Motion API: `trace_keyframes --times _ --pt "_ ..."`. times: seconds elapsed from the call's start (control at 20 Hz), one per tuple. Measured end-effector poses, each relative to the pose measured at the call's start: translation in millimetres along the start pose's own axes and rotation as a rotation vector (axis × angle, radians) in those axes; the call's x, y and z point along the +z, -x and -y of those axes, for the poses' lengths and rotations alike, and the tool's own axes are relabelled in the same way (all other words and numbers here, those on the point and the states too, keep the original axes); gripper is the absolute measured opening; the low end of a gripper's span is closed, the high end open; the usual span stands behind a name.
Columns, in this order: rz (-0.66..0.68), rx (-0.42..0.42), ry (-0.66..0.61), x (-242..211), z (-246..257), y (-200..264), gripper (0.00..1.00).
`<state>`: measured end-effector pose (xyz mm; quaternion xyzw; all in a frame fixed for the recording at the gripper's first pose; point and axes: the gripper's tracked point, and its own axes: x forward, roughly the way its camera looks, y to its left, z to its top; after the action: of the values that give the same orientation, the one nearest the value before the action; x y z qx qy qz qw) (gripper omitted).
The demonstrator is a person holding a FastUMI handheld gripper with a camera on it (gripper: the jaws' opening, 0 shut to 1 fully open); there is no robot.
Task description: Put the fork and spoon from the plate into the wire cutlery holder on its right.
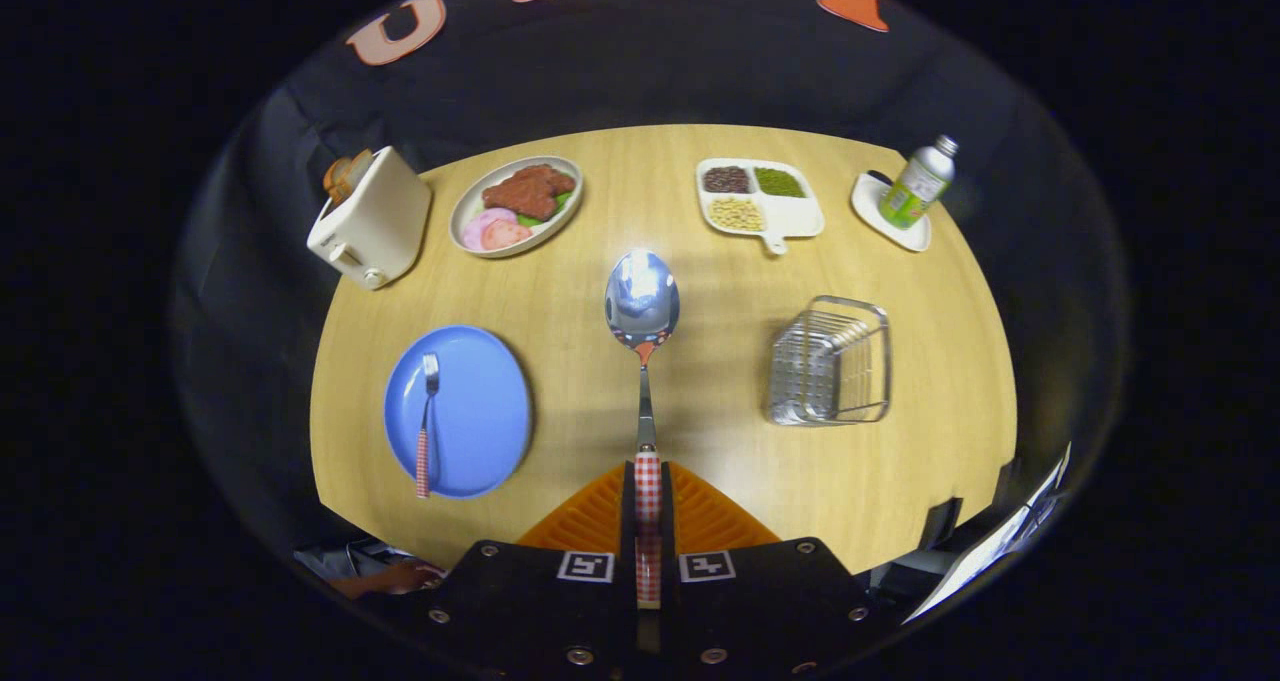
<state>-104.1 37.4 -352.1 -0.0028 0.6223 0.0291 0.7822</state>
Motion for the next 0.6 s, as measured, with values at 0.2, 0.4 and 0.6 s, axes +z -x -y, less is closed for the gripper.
trace_keyframes --times 0.2,0.4,0.6 --pt "-0.048 -0.015 -0.057 -6.5 47.9 7.0 0.09" --pt "-0.111 -0.015 -0.076 -10.8 74.0 3.8 0.09" --pt "-0.193 0.015 -0.100 -15.6 87.0 -7.9 0.09"
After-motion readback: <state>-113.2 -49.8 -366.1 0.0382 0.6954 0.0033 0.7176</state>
